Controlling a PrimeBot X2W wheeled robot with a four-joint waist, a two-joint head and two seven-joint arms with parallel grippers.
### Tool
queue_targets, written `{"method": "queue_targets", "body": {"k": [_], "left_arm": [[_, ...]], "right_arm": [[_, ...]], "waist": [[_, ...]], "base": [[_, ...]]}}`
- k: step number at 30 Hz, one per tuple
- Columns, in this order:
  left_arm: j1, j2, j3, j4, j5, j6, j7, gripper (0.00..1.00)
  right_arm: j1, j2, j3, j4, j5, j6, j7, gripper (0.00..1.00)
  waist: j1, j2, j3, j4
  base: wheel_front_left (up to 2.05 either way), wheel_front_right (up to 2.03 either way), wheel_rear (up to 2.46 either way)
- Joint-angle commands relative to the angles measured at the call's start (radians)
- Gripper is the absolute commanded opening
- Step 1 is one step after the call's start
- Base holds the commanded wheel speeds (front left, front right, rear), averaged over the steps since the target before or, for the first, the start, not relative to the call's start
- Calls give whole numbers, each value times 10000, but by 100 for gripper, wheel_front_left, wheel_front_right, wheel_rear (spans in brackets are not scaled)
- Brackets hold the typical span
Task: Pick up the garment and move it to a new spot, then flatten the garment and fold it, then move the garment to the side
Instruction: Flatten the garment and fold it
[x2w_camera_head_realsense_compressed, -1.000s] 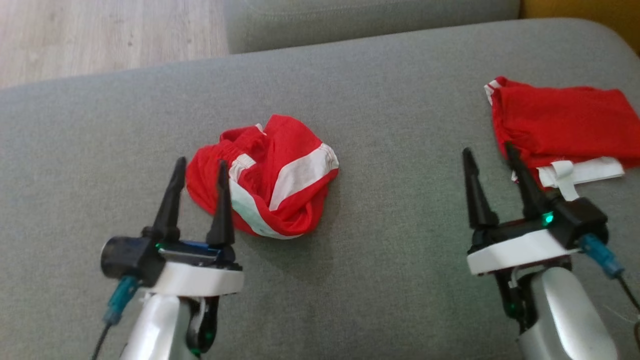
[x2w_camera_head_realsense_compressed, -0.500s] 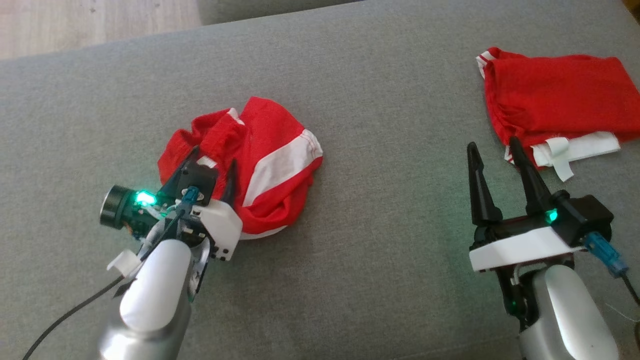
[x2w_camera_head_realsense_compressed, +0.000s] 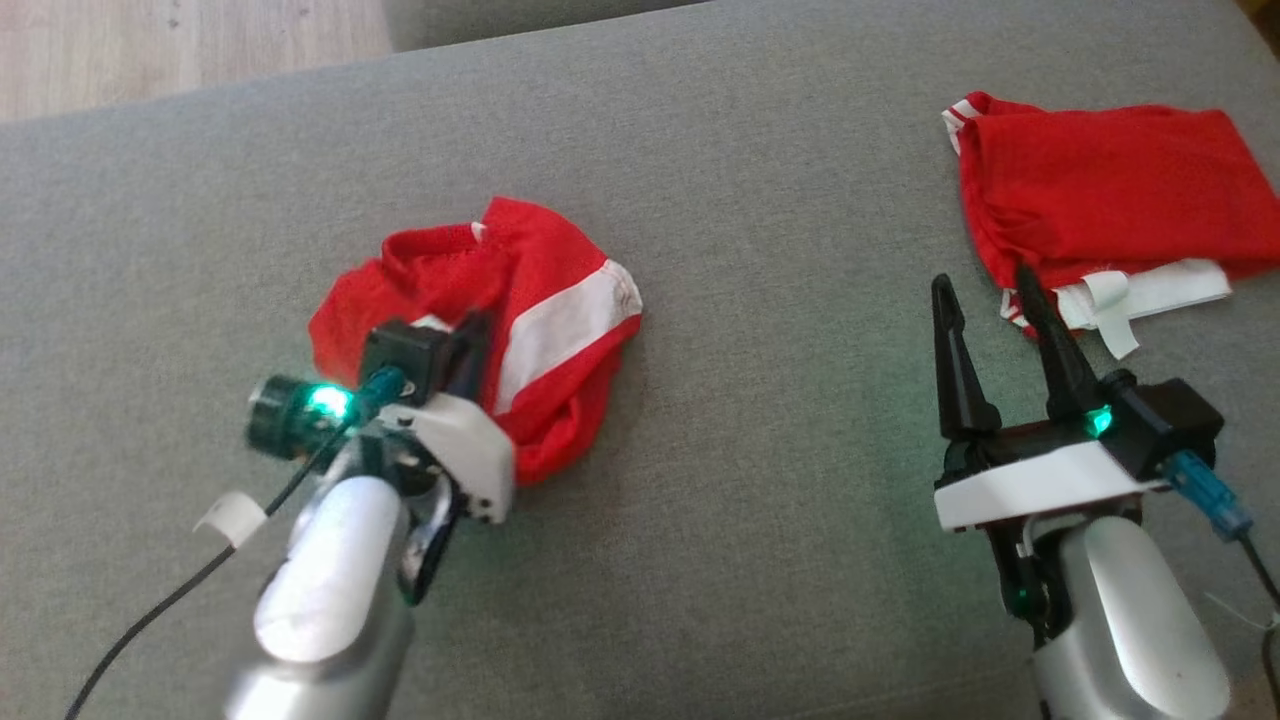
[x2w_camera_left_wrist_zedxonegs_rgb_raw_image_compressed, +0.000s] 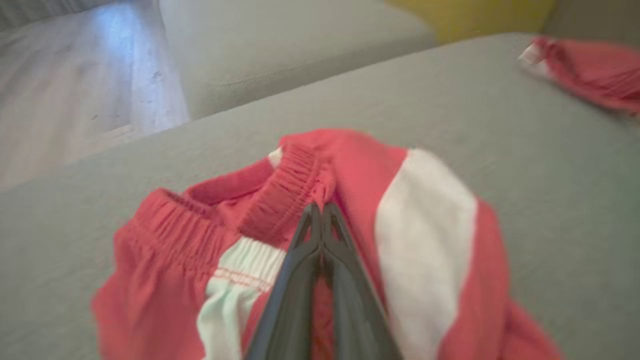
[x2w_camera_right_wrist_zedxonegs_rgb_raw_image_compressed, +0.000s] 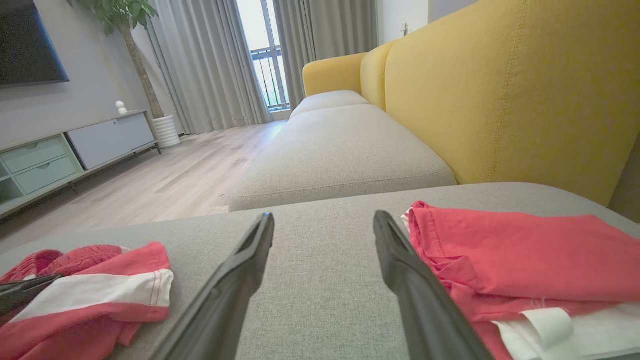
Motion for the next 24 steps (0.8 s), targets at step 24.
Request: {"method": "queue_targets", "body": {"k": [24], "left_arm": [[-3280,-586,-2411,-2783,-8062,1401,-4349,0]], "right_arm": [[-617,47,273,486,775,-7,-430,100]], "waist": [[0,0,-168,-627]], "base": [[0,0,0]]}}
